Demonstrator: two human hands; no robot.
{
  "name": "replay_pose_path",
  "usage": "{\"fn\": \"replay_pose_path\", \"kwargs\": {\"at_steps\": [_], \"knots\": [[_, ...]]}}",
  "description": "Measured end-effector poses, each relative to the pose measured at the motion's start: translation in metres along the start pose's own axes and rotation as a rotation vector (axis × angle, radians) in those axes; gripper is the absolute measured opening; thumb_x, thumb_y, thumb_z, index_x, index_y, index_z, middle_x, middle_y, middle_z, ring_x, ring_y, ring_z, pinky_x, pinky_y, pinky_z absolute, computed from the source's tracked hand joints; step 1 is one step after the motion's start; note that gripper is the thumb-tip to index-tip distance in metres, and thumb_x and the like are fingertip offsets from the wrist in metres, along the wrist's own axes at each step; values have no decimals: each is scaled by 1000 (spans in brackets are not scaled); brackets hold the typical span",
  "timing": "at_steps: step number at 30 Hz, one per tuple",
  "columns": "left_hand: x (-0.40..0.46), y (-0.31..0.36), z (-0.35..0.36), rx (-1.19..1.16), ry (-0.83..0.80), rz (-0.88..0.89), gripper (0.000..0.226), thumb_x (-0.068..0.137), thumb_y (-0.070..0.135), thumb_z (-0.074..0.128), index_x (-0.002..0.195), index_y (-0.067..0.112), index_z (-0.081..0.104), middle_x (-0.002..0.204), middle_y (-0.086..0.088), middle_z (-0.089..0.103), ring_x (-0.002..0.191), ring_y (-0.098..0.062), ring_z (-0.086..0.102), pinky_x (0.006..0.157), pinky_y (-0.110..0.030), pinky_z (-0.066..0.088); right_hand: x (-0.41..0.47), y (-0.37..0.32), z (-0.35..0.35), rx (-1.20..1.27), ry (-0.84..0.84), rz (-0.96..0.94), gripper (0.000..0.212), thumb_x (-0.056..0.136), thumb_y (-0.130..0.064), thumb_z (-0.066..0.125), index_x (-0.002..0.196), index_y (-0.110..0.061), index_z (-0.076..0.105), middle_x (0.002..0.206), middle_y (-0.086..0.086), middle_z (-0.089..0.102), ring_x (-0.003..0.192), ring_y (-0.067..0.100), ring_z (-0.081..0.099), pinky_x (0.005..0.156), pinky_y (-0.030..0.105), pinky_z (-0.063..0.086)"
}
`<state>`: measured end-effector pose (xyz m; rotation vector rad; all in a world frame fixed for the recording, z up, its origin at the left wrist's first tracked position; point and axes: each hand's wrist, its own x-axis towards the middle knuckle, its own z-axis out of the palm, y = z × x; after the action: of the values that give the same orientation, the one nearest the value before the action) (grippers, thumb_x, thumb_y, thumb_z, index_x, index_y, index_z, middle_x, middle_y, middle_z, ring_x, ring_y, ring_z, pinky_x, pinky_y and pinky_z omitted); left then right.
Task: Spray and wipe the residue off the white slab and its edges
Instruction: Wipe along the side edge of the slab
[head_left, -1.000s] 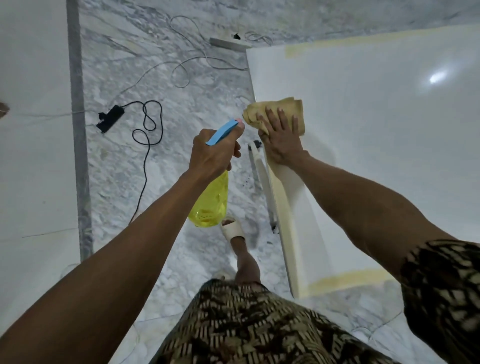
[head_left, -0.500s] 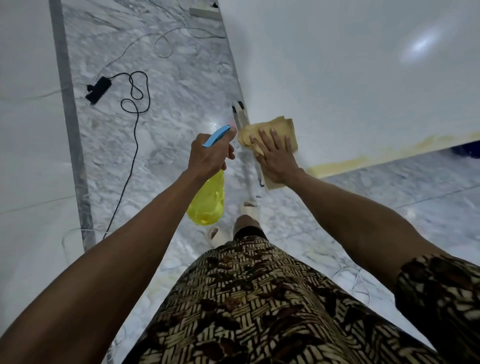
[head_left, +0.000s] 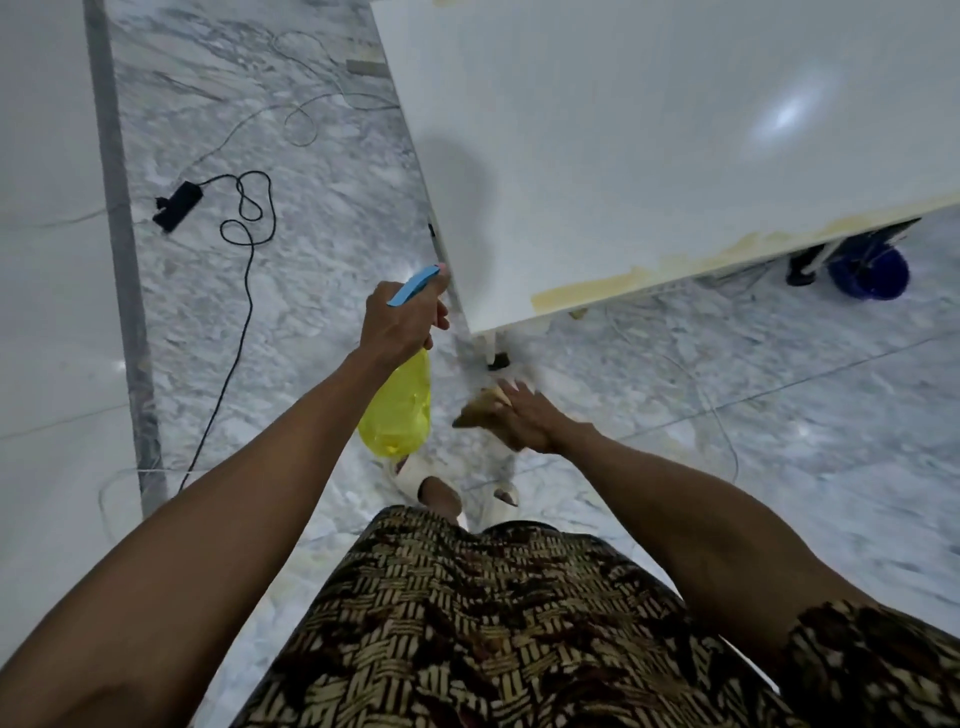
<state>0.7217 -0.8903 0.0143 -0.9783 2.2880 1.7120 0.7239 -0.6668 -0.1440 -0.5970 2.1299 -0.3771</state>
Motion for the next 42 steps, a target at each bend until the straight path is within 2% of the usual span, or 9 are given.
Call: {"fn": "replay_pose_path", "kwargs": {"at_steps": [3, 6, 10, 14, 18, 25, 31, 37, 42], "knots": [[-10, 5, -1, -37, 25, 8, 58, 100, 56, 65, 77, 4, 74, 83, -15, 79, 61, -21, 68, 56, -28, 56, -33, 8, -2, 576, -29, 160, 53, 104, -52, 29, 115, -12, 61, 120, 15, 61, 107, 29, 57, 94, 39, 40], [-17, 9, 1, -59, 37, 27, 58, 100, 56, 65, 76, 4, 74, 81, -13, 79, 60, -23, 66, 57, -30, 56, -40, -1, -29, 941, 32, 253, 55, 102, -57, 33, 103, -12, 64, 94, 3, 70, 90, 23, 62, 81, 35, 50], [-11, 18, -7, -52, 34, 35, 62, 100, 56, 64, 81, -1, 77, 82, -13, 80, 54, -20, 65, 55, -28, 55, -9, -33, -86, 1135, 156, 234, 76, 94, -67, 41, 144, -10, 47, 142, 11, 55, 130, 27, 51, 115, 46, 37], [21, 31, -34, -88, 37, 24, 61, 99, 55, 65, 81, -2, 77, 81, -13, 80, 70, -35, 73, 60, -33, 57, 24, -81, -142, 1333, 145, 73, 65, 99, -60, 35, 133, -10, 59, 126, 16, 66, 117, 33, 62, 107, 48, 46], [66, 46, -73, -66, 29, 57, 58, 100, 52, 65, 83, -2, 77, 80, -13, 79, 63, -24, 68, 59, -31, 54, 72, -134, -191, 1556, 78, -76, 65, 103, -54, 23, 139, -7, 52, 137, 18, 59, 126, 34, 57, 113, 47, 40], [160, 72, -158, 47, 82, 96, 64, 95, 59, 68, 84, -4, 77, 82, -16, 79, 47, -14, 62, 45, -19, 50, 156, -235, -268, 1646, 86, -101, 70, 101, -56, 26, 142, -4, 46, 140, 20, 55, 128, 36, 55, 116, 50, 35], [223, 99, -200, -28, 114, 116, 66, 96, 55, 69, 77, -8, 76, 74, -21, 76, 43, -16, 59, 50, -26, 54, 212, -288, -318, 1650, 187, -71, 71, 102, -57, 26, 141, -3, 49, 136, 21, 58, 125, 36, 57, 112, 52, 40], [300, 117, -211, -38, 125, -10, 84, 73, 75, 71, 106, -2, 74, 70, -7, 70, 50, -16, 63, 52, -28, 55, 272, -299, -363, 1645, 244, -38, 67, 103, -56, 27, 136, -4, 55, 130, 20, 63, 119, 34, 62, 104, 50, 47], [359, 142, -209, -72, 95, -59, 60, 96, 52, 71, 100, -7, 77, 87, -17, 79, 41, 0, 61, 43, -15, 47, 337, -278, -413, 1444, 347, 69, 56, 100, -52, 41, 130, -8, 59, 120, 14, 69, 106, 28, 69, 97, 44, 55]]}}
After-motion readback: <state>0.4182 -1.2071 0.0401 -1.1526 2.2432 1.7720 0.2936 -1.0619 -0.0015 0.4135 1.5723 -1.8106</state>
